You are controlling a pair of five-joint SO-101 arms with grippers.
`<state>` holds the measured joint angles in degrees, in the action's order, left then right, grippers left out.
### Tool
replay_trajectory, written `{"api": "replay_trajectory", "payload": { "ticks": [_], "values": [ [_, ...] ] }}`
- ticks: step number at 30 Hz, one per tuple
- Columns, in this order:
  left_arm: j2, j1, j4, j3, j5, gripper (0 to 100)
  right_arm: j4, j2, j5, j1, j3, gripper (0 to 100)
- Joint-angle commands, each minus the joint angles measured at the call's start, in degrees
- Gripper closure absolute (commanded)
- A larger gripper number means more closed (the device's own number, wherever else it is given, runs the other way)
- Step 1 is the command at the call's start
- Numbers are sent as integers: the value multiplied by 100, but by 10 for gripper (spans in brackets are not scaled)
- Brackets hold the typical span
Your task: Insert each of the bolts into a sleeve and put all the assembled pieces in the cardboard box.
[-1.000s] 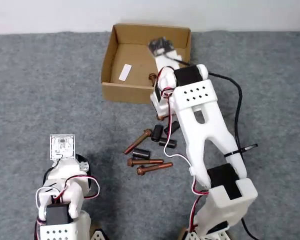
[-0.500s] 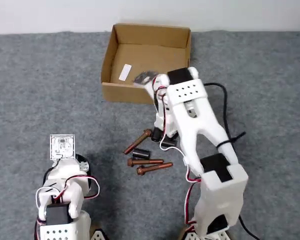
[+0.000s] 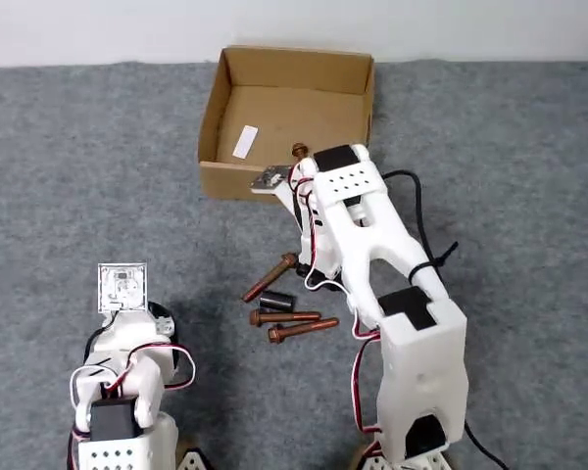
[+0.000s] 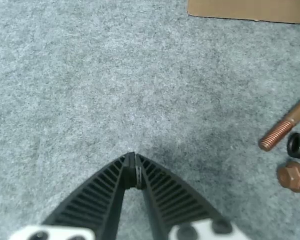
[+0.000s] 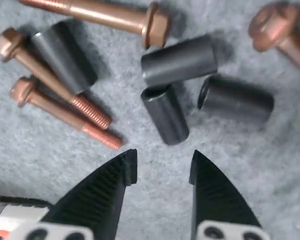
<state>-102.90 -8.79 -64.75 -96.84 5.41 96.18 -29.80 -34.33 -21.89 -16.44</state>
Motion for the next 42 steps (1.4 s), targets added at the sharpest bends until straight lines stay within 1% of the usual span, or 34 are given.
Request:
{"api": "replay_trajectory", "payload": {
  "ticks": [1,7,13,15,18,20,22,27,30,32,37,39,42],
  "values": [
    [-9,0,176,31,44,995,-189,-57,-237,-92,-273,824],
    [-9,0,176,31,44,995,-611,-303,-308,-110,-273,824],
    [-9,0,176,31,44,995,-602,-708,-290,-347,-273,828],
    [-9,0,176,31,44,995,-655,-822,-281,-400,-273,868],
    [-9,0,176,31,44,995,-708,-866,-273,-435,-273,990],
    [-9,0,176,31,44,995,-620,-760,-264,-426,-273,978],
    [-9,0,176,31,44,995,-444,-523,-264,-409,-273,993],
    [-9,-18,167,31,114,995,119,382,-229,-409,-273,990],
    [-9,-18,132,31,334,995,462,1059,114,-400,-273,990],
    [-9,-18,123,31,352,995,664,1516,369,-347,-246,990],
    [-9,0,132,31,360,994,664,2932,1204,-13,53,990],
    [-9,9,132,31,352,994,664,3451,1600,163,237,990],
    [-18,-26,132,31,343,994,681,4242,2409,541,826,990]
  ]
}}
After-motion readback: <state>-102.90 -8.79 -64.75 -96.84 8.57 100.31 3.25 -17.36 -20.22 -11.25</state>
